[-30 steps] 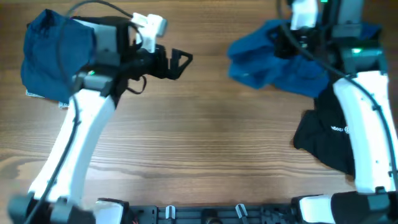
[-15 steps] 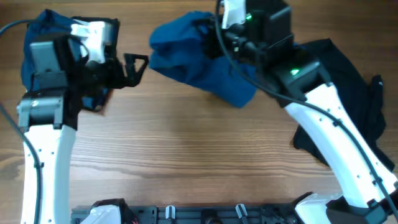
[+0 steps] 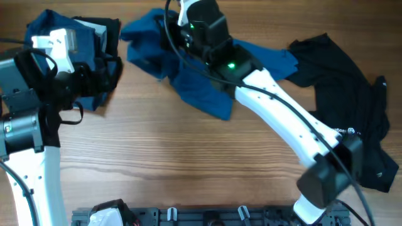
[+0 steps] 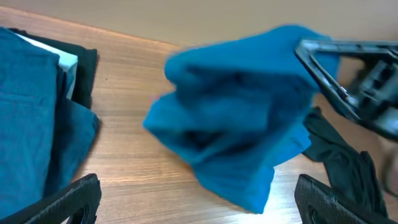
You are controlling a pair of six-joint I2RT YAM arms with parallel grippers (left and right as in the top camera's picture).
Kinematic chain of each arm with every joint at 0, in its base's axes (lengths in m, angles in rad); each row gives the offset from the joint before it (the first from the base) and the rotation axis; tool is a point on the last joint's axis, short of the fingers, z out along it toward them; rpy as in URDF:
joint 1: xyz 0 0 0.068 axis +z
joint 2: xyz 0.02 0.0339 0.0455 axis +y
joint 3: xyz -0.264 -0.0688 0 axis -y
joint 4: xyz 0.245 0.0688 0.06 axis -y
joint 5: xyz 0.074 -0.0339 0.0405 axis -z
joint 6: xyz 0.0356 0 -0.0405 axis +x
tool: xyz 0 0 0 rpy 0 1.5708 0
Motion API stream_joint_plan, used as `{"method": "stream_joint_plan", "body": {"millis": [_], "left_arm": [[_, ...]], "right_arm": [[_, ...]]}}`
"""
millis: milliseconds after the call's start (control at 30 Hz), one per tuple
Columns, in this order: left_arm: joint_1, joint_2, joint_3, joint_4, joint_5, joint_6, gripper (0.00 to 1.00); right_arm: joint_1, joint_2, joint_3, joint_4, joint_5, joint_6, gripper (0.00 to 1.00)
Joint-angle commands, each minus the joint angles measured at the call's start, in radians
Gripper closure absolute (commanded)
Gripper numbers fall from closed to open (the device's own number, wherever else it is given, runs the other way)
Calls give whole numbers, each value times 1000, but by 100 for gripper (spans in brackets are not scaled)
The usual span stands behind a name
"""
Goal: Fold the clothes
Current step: 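Drag the teal shirt leftward toward the table center with the right gripper, then grasp the left end of the teal shirt with the left gripper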
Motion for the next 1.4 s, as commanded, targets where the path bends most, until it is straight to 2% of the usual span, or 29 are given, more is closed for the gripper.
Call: {"method": "stream_joint_plan", "body": {"millis": [0,100,133,167,200,333,433,633,900,1133,1367], "left_arm": [[5,-6,16,0,5,-10,0],[5,-2,16,-2,5,-10,0],[5,0,16,-4,5,-19,0],[5,2,16,-5,5,-29,0],[5,3,16,-7,5,-29,0],[-14,8,16,-8,5,-28,0],[-64,18,16,-9,5,-28,0],[-259,82,16,-11,1,28,0],[-517,301,16,58,-77,55,0],[-653,537,16,207,-251,55,0],[-742,634,16,222,-270,21,0]], "right_arm": [[2,119,32,200,43,29,96],[2,205,33,369,43,28,93],[2,230,33,413,42,24,74],[2,240,33,420,43,1,21],[1,240,33,415,43,-28,0],[-15,202,50,331,43,-162,1],[-54,114,80,137,43,-234,0],[-243,-98,89,-314,42,-243,0],[-506,-182,84,-707,-2,-294,0],[-658,-165,3,-764,-3,-328,0],[-719,-153,-104,-733,-3,-331,0]]}}
